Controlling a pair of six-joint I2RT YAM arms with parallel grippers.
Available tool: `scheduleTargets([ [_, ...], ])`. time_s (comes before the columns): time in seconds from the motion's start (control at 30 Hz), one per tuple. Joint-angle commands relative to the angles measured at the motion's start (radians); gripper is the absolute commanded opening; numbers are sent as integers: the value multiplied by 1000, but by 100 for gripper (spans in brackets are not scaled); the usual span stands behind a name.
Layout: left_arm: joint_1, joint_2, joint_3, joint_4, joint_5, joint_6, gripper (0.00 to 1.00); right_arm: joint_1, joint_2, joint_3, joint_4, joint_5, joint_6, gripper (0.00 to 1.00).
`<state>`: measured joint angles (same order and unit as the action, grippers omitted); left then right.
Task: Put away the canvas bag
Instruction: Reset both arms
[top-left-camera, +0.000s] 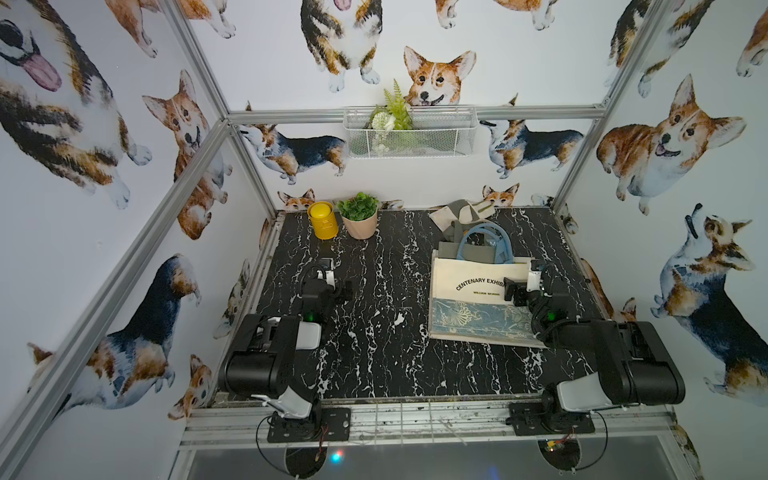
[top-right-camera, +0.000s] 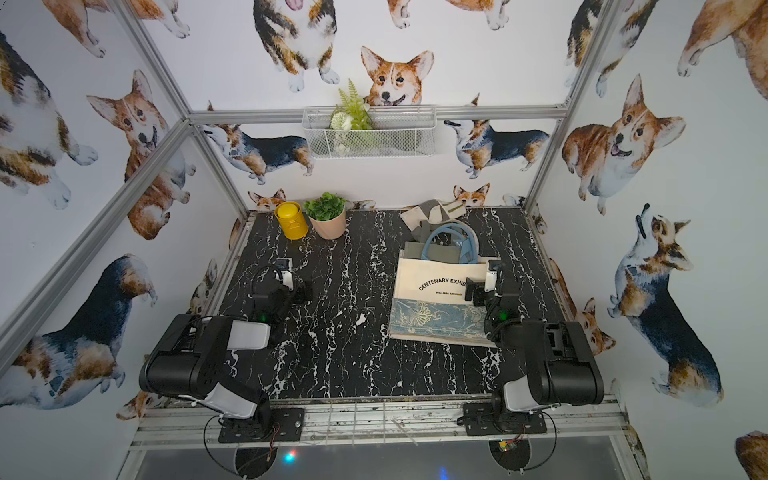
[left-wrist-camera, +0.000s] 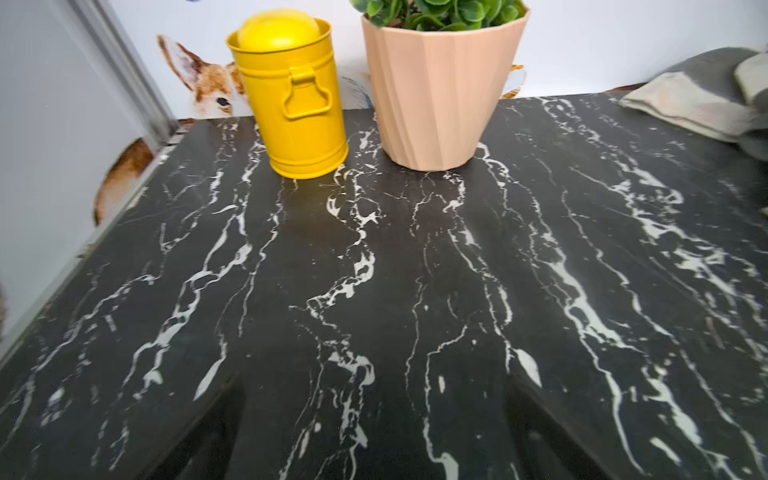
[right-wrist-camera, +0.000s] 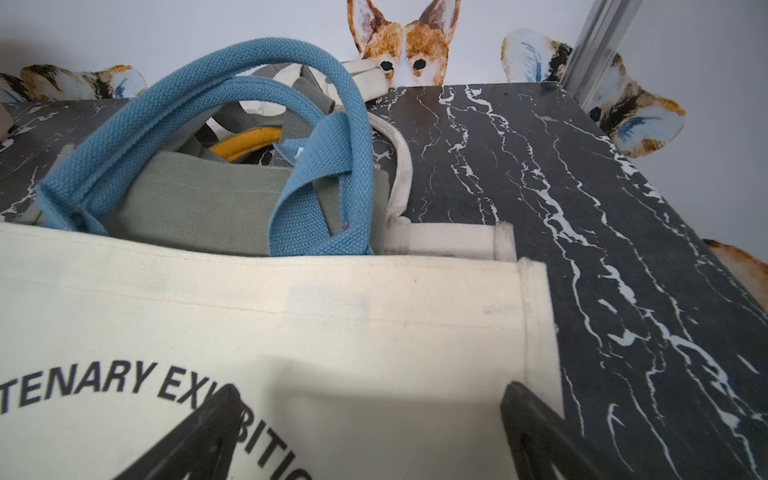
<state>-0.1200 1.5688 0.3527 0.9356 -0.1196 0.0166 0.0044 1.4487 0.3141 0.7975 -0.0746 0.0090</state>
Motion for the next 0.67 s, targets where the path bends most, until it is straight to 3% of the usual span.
scheduleTargets([
  [0.0,3,1,23,5,-96,17,100,-1,0,6,39,-11,6,100],
  [0.63,28,-1,24,-2,-41,10,100,-2,1,7,36,-13,9,100],
])
